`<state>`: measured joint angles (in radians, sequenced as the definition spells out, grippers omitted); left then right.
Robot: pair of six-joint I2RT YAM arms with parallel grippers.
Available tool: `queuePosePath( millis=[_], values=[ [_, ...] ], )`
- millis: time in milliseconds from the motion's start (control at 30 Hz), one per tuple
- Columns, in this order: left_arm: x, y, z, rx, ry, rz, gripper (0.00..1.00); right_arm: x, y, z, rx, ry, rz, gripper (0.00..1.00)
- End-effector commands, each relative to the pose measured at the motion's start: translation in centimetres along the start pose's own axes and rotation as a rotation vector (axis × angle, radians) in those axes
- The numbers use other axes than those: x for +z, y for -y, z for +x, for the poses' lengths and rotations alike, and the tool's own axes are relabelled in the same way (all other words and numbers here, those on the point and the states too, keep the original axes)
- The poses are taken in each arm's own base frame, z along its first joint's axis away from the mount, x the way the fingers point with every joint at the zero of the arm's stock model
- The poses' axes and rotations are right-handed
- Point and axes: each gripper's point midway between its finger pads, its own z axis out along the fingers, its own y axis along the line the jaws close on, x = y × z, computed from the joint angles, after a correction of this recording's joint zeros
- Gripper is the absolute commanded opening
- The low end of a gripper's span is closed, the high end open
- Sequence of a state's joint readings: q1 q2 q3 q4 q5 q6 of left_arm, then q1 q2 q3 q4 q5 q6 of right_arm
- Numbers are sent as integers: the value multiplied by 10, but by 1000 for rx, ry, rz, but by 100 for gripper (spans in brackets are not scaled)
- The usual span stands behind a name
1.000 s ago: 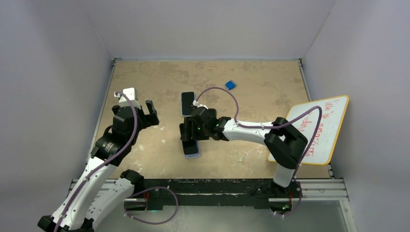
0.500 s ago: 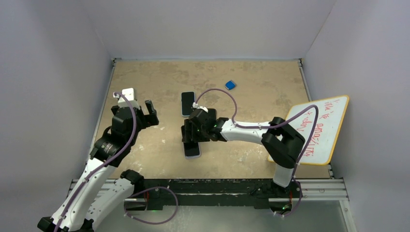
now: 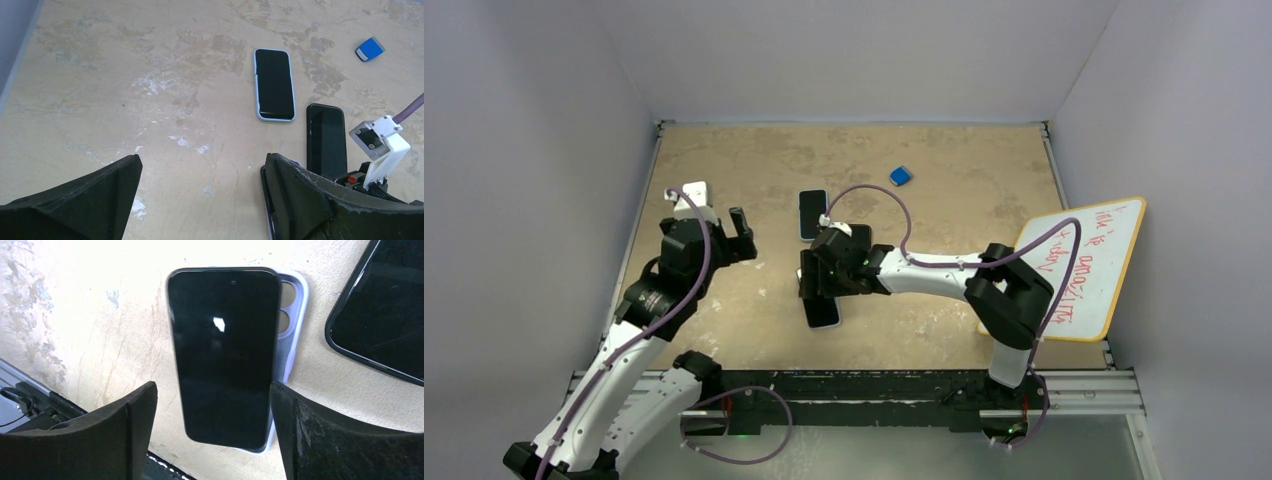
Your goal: Put the phone into the phone case
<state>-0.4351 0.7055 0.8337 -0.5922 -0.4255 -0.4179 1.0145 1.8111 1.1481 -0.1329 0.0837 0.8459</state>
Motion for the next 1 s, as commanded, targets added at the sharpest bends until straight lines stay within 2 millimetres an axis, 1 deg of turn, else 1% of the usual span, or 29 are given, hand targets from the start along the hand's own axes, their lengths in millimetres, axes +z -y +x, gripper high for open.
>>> queuePosePath(
  millis=[0, 100, 200, 267, 367, 467, 500, 567, 633, 667, 800, 967],
  values=[
    [7, 22, 16, -35, -75, 91, 100, -14, -23, -17, 10, 42, -53, 83],
    [11, 37, 30, -53, -126, 162, 100, -19, -24, -18, 20, 49, -63, 84],
    [12, 49, 41, -82, -169, 218, 95, -26, -24, -18, 22, 55, -74, 83],
    [12, 58, 48, -101, -196, 260, 92, -30, -26, -10, 24, 24, -100, 81],
    [15, 69, 61, -129, -243, 310, 85, -34, -20, -11, 3, 47, -108, 79],
    [20, 81, 82, -157, -313, 364, 76, -34, -11, -10, 2, 56, -109, 75],
    [22, 85, 90, -165, -342, 379, 73, -31, -3, -6, 9, 51, -100, 73],
    [27, 90, 106, -179, -396, 392, 66, -28, 3, -6, 15, 56, -103, 70],
    [31, 93, 119, -191, -440, 400, 63, -26, 9, -5, 14, 57, -96, 68],
    [33, 95, 124, -197, -456, 406, 61, -24, 15, -2, 17, 51, -86, 67],
    [39, 103, 140, -226, -496, 437, 55, -19, 25, -8, 51, 73, -120, 62],
    [47, 108, 159, -250, -539, 451, 50, -17, 27, -8, 67, 73, -199, 57]
  ],
)
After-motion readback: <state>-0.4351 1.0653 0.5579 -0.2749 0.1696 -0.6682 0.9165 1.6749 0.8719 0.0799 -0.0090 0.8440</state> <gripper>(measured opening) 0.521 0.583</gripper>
